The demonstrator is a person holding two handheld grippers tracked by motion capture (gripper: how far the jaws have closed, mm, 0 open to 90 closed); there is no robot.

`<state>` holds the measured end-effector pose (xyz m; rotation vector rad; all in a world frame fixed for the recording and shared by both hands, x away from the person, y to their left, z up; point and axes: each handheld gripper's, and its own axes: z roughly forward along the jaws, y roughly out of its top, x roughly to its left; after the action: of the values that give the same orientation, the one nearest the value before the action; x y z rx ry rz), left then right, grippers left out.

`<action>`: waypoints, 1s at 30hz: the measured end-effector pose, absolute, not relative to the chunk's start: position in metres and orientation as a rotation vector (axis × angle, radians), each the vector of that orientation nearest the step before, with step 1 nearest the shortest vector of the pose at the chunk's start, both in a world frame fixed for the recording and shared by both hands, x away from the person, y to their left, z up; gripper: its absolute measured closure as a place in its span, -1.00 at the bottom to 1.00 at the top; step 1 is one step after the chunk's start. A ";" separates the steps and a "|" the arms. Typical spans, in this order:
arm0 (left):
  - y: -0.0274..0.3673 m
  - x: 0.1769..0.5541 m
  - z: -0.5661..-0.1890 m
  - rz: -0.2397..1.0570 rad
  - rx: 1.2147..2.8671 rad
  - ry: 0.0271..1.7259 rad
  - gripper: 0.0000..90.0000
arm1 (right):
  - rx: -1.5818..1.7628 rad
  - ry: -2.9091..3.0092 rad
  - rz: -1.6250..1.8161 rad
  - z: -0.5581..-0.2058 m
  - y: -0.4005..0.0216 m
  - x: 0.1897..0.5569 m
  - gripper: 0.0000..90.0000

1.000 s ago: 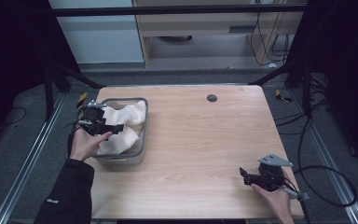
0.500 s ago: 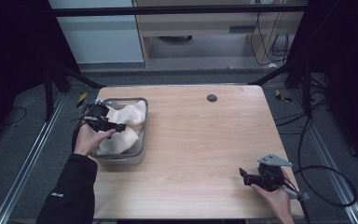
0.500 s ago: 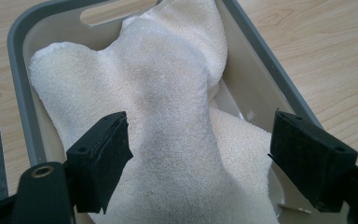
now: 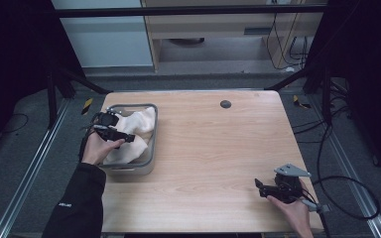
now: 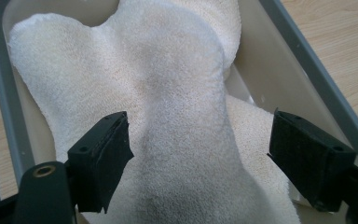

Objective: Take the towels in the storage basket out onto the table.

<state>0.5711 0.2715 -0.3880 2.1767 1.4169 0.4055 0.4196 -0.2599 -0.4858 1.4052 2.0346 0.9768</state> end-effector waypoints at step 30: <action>0.275 0.577 -0.409 0.366 2.252 1.487 0.41 | 1.413 2.054 0.972 -0.487 -0.259 0.420 -0.74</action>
<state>0.5774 0.2748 -0.4094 2.2517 1.4869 0.3657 0.4204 -0.2589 -0.4871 1.4130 2.0541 0.9724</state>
